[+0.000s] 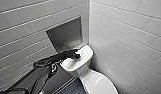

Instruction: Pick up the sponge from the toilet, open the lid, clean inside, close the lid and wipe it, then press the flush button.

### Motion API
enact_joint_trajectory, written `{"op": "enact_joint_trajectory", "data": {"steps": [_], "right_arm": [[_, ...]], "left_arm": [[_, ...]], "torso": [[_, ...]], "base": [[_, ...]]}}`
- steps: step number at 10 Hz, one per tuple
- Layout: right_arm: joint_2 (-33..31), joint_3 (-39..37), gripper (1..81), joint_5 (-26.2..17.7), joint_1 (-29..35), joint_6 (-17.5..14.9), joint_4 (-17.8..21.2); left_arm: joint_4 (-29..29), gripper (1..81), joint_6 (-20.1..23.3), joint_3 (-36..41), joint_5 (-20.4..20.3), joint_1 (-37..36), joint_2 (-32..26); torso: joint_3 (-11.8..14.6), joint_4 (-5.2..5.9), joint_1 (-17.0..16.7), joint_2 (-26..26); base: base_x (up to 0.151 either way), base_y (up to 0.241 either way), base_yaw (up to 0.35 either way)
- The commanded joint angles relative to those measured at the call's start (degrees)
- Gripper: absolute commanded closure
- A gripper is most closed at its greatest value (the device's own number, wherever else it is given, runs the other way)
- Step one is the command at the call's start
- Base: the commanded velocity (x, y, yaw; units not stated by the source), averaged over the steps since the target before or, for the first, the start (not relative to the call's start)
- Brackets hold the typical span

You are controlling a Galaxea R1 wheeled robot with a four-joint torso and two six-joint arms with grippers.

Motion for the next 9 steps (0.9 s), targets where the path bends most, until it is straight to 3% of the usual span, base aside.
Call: {"op": "enact_joint_trajectory", "data": {"steps": [1, 5, 9], "right_arm": [[-1.24, 1.34, 81.1, -4.45, -0.94, -0.17, 0.24], [-1.32, 1.08, 81.1, -4.45, -1.19, -0.17, 0.33], [-0.88, 0.46, 81.1, -4.36, -1.11, -0.17, -0.02]], "left_arm": [[-4.78, 81.1, -1.25, 0.81, 4.57, -11.99, -1.03], [-11.4, 81.1, -1.51, 16.16, 4.13, -16.05, -12.0], [-10.88, 81.1, -1.77, 44.29, 4.13, -13.35, -28.7]], "torso": [[0.0, 0.0, 0.0, 0.0], [0.0, 0.0, 0.0, 0.0], [-0.02, 0.0, 0.0, 0.02]], "base": [[0.0, 0.0, 0.0], [0.0, 0.0, 0.0], [0.0, 0.0, 0.0]]}}
